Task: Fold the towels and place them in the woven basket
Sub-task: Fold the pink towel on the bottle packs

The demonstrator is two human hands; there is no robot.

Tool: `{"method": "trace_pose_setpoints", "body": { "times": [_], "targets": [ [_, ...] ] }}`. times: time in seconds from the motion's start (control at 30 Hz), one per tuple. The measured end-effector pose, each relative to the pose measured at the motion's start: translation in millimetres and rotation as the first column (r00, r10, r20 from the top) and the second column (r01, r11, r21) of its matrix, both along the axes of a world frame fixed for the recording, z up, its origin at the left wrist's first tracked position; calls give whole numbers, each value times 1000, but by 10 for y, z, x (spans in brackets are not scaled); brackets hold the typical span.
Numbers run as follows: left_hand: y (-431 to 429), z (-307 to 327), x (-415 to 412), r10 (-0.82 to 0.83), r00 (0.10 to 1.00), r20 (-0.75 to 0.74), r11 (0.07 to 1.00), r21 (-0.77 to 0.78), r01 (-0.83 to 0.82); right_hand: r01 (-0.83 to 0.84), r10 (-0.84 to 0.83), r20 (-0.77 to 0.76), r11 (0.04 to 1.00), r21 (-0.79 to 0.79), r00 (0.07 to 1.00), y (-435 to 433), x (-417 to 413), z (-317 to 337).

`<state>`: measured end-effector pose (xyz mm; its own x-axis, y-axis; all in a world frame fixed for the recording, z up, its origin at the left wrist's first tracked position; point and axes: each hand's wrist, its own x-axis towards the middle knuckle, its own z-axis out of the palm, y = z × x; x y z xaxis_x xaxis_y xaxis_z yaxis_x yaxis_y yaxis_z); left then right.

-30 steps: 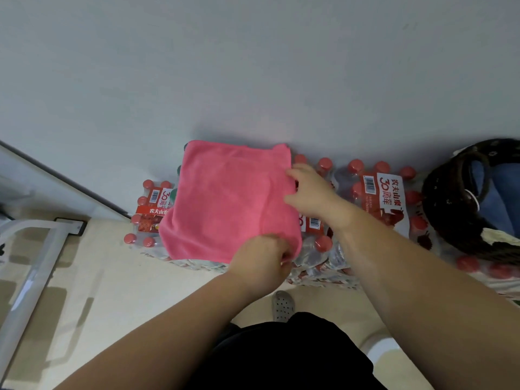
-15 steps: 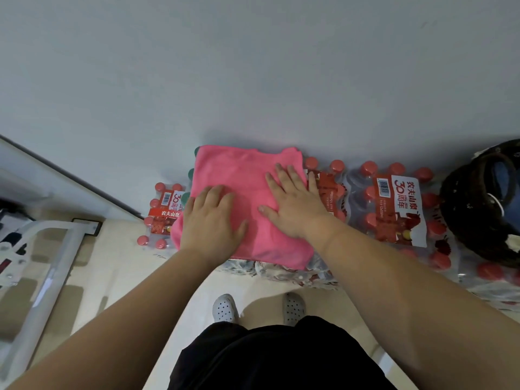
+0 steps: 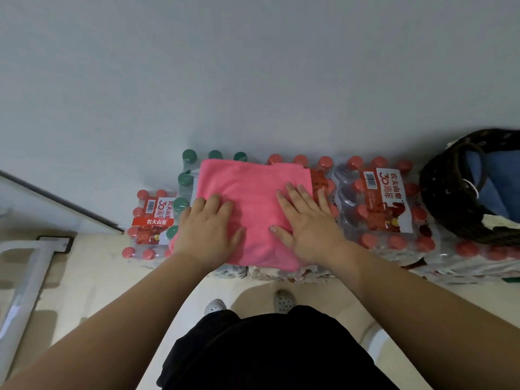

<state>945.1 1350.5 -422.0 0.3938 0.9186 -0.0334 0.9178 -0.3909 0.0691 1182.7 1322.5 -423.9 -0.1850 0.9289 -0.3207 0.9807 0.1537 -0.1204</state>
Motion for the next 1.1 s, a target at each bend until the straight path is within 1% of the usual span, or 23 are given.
{"method": "trace_pose_setpoints", "body": {
  "times": [0.1, 0.17, 0.23, 0.3, 0.37, 0.47, 0.5, 0.53, 0.6, 0.67, 0.77, 0.87, 0.97, 1.1],
  "targets": [
    [4, 30, -70, -10, 1000, -28, 1000, -18, 10, 82, -81, -47, 996, 30, 996, 251, -48, 46],
    [-24, 41, -140, -32, 999, -40, 999, -27, 31, 120, -115, -62, 990, 77, 991, 421, -80, 65],
    [-36, 49, -213, -63, 998, -8, 998, -17, 63, 128, -119, -59, 975, 181, 991, 562, -95, 76],
    [13, 53, -269, -71, 996, 56, 997, 14, 70, 125, -117, -45, 958, 258, 992, 698, -81, 86],
    [121, 80, -282, -29, 992, 119, 998, 53, 22, 113, -107, -37, 952, 285, 994, 835, -62, 94],
    [342, 168, -244, 65, 986, 156, 989, 120, -84, 76, -66, -50, 966, 247, 997, 1009, -36, 104],
    [428, 202, -222, 108, 982, 156, 987, 105, -125, 62, -50, -55, 971, 231, 997, 1046, -21, 103],
    [518, 235, -198, 163, 976, 143, 984, 51, -172, 51, -39, -60, 974, 221, 997, 1071, -2, 101],
    [704, 267, -170, 260, 961, 90, 963, -99, -251, 28, -12, -74, 976, 214, 997, 1082, 54, 103],
    [829, 249, -155, 269, 963, 24, 950, -175, -261, -3, 21, -82, 975, 222, 996, 1055, 108, 106],
    [862, 248, -133, 254, 966, 36, 952, -185, -244, -45, 63, -74, 972, 229, 995, 1025, 147, 112],
    [806, 267, -132, 229, 968, 101, 958, -201, -206, -47, 69, -84, 969, 241, 994, 1006, 180, 98],
    [730, 281, -142, 222, 955, 196, 954, -245, -171, -52, 73, -75, 964, 260, 994, 920, 262, 78],
    [565, 362, -97, 178, 955, 239, 963, -242, -119, -97, 125, -117, 972, 216, 985, 782, 394, 157]
  ]
}}
